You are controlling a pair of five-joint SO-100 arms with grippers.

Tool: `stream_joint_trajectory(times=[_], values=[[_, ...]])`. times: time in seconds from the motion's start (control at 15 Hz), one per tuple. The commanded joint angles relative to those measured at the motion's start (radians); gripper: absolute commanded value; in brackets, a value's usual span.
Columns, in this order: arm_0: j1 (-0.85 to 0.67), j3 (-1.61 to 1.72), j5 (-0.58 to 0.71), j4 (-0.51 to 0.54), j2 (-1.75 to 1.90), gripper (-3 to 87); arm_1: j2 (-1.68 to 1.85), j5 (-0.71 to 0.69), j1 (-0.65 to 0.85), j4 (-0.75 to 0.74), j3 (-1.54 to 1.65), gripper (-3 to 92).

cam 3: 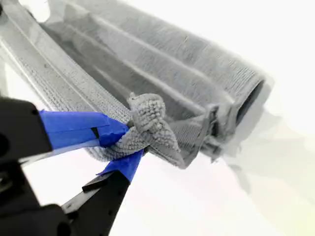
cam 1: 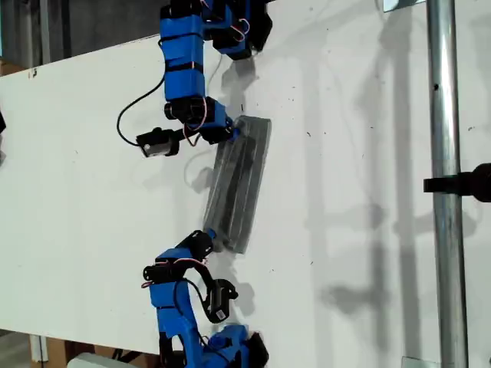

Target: Grasp corners of a towel and fold twice.

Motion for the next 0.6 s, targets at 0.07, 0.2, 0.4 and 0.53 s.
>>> stream_joint_trajectory(times=[0.07, 0.2, 0.4, 0.53], values=[[0.104, 0.029, -0.144, -0.012, -0.08, 5.1, -0.186, 0.072, -0.091, -0.098, 0.023, -0.3], [0.117, 0.026, -0.176, -0.005, -0.138, 17.5, -0.256, 0.087, -0.077, -0.143, 0.041, -0.3], [0.117, -0.041, -0.206, 0.187, -0.052, 26.4, -0.183, 0.107, -0.067, -0.064, 0.052, 27.9], [0.067, -0.014, -0.33, 0.298, 0.161, 25.5, 0.048, 0.155, -0.078, 0.052, 0.048, 34.6]])
